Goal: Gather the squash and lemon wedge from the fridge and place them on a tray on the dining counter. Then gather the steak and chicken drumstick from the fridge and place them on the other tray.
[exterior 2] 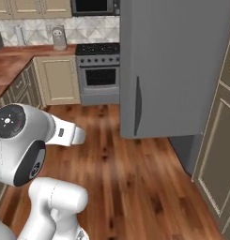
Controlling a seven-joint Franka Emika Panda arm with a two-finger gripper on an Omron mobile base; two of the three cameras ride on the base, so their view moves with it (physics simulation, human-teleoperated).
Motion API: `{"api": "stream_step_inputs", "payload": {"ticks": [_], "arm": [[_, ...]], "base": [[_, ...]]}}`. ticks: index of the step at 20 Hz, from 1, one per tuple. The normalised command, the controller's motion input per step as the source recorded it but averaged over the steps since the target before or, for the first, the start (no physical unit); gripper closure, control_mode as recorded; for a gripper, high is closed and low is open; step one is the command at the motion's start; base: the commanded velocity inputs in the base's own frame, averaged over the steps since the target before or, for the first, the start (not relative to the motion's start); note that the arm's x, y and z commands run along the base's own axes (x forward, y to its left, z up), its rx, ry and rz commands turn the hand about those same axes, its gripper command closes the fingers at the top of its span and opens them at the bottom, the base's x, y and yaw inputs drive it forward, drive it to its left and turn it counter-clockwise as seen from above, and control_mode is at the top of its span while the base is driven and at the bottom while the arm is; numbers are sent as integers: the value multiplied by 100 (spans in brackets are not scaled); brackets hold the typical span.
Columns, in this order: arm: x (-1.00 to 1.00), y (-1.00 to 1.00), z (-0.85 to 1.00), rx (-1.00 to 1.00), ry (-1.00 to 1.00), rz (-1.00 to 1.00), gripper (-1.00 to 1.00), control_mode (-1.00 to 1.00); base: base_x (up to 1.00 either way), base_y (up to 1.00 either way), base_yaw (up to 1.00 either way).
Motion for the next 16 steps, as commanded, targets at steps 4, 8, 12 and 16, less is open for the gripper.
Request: {"api": "stream_step_inputs", "payload": {"ticks": [4,8,12,16], "arm": [[0,0,0,0,0,0,-100,100],[0,0,0,0,0,0,-100,100],[0,0,0,0,0,0,-100,100],[0,0,0,0,0,0,-100,100]], "base": [[76,63,15],[43,78,9],[45,73,1],[69,42,-2]]}}
